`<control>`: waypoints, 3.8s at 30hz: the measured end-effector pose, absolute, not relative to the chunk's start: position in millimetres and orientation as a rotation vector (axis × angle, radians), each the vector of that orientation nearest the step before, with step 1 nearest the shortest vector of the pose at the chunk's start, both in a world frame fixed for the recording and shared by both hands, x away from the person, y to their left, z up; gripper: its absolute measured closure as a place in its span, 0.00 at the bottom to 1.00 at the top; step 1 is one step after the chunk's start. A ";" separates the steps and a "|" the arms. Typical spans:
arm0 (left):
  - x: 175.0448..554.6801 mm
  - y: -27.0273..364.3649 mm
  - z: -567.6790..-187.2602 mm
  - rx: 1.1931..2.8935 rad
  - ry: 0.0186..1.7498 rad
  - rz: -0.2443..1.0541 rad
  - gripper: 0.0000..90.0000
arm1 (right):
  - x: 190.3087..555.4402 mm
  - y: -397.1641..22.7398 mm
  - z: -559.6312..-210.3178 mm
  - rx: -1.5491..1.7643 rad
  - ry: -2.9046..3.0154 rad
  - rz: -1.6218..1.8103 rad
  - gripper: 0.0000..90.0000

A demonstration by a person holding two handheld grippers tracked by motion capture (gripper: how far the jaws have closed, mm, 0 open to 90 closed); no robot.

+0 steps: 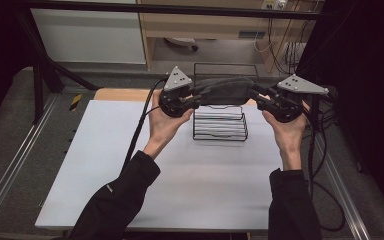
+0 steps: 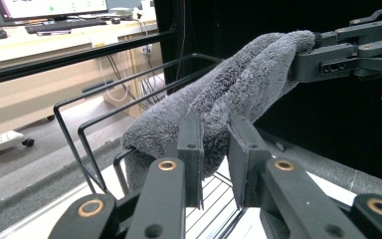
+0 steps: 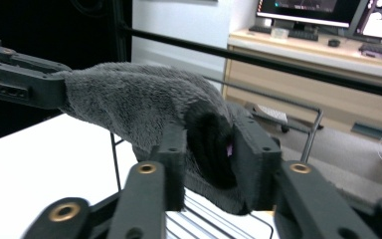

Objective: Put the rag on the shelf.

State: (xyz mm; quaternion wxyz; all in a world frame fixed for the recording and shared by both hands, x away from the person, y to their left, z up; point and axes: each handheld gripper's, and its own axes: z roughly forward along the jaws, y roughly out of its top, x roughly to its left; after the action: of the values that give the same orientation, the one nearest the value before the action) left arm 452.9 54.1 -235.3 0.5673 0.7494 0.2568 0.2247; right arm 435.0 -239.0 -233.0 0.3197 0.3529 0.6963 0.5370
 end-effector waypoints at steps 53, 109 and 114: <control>458.6 66.7 -307.2 1.974 0.747 0.444 0.52 | 436.0 -243.7 -320.2 1.123 1.976 1.291 0.19; 348.5 293.8 -444.7 2.036 1.003 0.431 0.07 | 357.4 -271.7 -454.1 1.165 2.365 1.351 0.01; 344.5 304.3 -447.1 2.029 1.025 0.442 0.07 | 355.0 -274.2 -453.9 1.177 2.358 1.371 0.01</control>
State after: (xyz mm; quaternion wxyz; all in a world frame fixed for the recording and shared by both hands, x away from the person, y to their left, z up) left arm 344.5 304.3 -447.1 0.4015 0.8025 0.4053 0.1748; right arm 355.0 -274.2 -453.9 0.0854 0.3947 0.7909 0.4598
